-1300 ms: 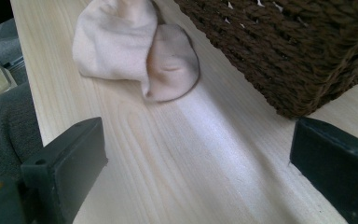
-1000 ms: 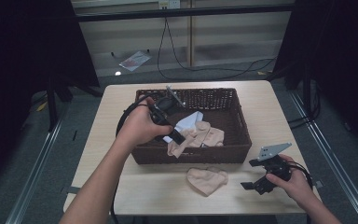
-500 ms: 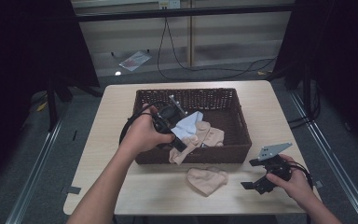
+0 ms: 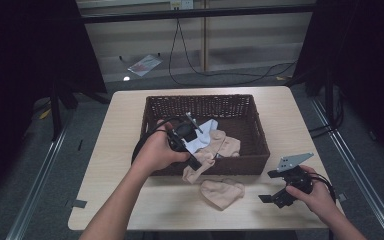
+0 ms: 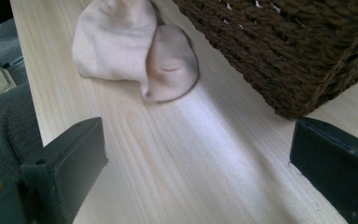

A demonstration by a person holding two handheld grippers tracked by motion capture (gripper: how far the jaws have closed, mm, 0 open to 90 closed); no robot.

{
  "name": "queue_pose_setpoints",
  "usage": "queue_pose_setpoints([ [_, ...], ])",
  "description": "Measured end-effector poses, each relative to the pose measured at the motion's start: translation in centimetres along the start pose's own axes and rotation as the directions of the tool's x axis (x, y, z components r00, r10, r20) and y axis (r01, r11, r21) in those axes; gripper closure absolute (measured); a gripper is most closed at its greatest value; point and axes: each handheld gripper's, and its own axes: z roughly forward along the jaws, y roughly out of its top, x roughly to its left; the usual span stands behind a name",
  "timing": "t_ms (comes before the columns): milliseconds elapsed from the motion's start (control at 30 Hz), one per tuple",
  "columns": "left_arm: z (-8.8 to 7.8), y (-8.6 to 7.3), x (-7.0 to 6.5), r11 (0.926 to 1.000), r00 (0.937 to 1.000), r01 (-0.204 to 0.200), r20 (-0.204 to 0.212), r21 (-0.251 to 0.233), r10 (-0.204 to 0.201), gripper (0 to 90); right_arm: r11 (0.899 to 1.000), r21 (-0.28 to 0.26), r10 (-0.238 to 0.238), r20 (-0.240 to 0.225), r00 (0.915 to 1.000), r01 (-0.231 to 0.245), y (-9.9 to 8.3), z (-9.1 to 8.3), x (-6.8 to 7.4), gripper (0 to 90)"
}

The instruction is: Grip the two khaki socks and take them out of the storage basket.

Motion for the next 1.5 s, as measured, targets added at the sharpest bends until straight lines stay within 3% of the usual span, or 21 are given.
queue_pose_setpoints([
  [233,0.8,-0.2,-0.5,0.9999,1.0,-0.006,0.006,0.008,0.006,56.0,1.0,-0.002,-0.006,0.003,1.0,0.006,0.1,-0.1,0.0,3.4],
  [333,1.1,-0.5,-0.5,0.9999,0.9998,0.011,-0.017,0.0,-0.011,40.6,1.0,0.003,-0.005,0.0,1.0,0.005,0.0,0.0,0.0,3.4],
  [467,1.5,-1.3,-0.3,0.9999,0.999,0.013,-0.043,0.006,-0.012,28.9,1.0,-0.002,-0.006,-0.001,1.0,0.006,0.0,-0.1,0.0,3.4],
  [1133,3.0,-5.7,-0.7,0.9997,0.9942,0.018,-0.106,-0.015,-0.019,15.4,1.0,0.006,-0.008,0.002,1.0,0.008,0.0,0.1,0.0,3.4],
  [1500,4.0,-7.6,-0.7,0.9983,0.9933,0.019,-0.112,-0.055,-0.025,10.2,1.0,0.01,-0.008,0.002,1.0,0.008,0.0,0.2,0.0,3.4],
])
